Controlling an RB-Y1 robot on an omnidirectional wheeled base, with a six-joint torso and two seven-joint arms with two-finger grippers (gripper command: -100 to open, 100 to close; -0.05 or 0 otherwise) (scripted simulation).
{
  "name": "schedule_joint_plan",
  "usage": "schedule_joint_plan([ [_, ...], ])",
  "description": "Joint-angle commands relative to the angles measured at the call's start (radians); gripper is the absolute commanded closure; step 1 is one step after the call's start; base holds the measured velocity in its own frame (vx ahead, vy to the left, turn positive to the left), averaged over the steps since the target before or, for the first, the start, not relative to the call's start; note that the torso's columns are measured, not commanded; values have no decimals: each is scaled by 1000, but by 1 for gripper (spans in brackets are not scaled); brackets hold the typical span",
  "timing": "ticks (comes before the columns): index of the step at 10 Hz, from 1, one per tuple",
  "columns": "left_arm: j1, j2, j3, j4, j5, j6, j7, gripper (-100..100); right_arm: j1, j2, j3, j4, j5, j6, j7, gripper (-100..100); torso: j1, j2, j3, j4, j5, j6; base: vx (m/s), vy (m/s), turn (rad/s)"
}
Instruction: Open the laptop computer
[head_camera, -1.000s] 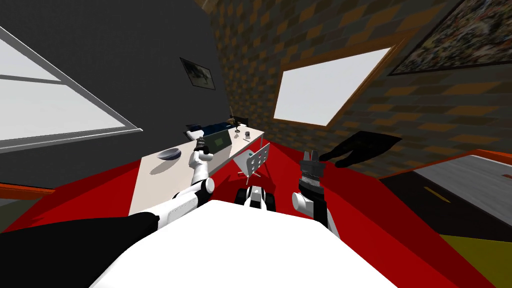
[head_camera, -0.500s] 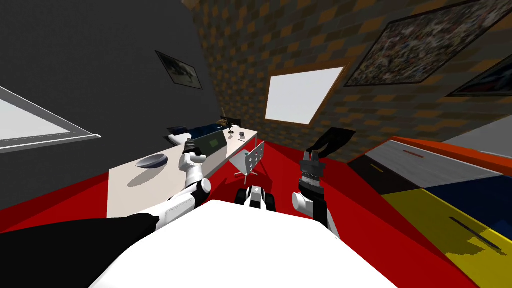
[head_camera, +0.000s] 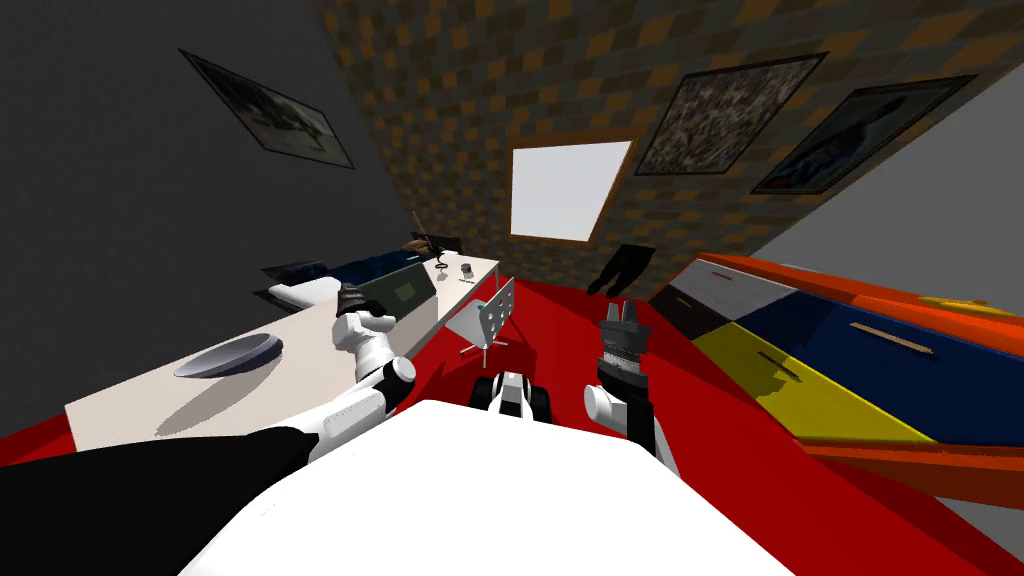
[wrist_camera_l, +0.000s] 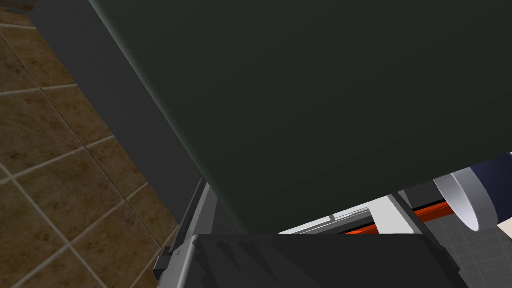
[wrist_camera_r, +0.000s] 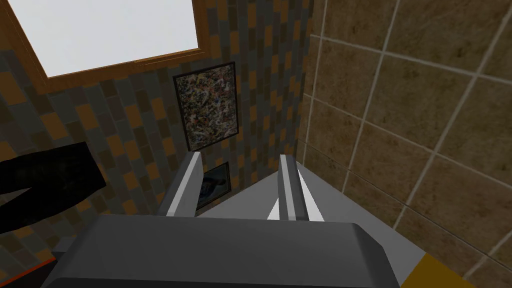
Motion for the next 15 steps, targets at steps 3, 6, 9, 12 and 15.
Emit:
schedule_joint_plan([
  [3,-3,10,109,1,-79,1,29,-100,0,0,0,0,0,0,0,0,-1,-2,-1,-1,0,1,-86,33,-304],
  [6,2,29,170,5,-119,3,51,-100,0,0,0,0,0,0,0,0,0,-1,-1,-1,0,1,-58,27,-204],
  [9,7,48,264,8,-180,4,74,-100,0,0,0,0,0,0,0,0,-1,1,1,0,0,0,-103,8,-350],
  [12,12,67,326,12,-223,5,96,-100,1,0,0,0,0,0,0,0,0,-7,-4,-2,0,0,-51,5,-116],
  [15,12,67,364,12,-231,5,96,-100,1,0,0,0,0,0,0,0,0,-2,-1,0,0,-2,-57,8,-187],
])
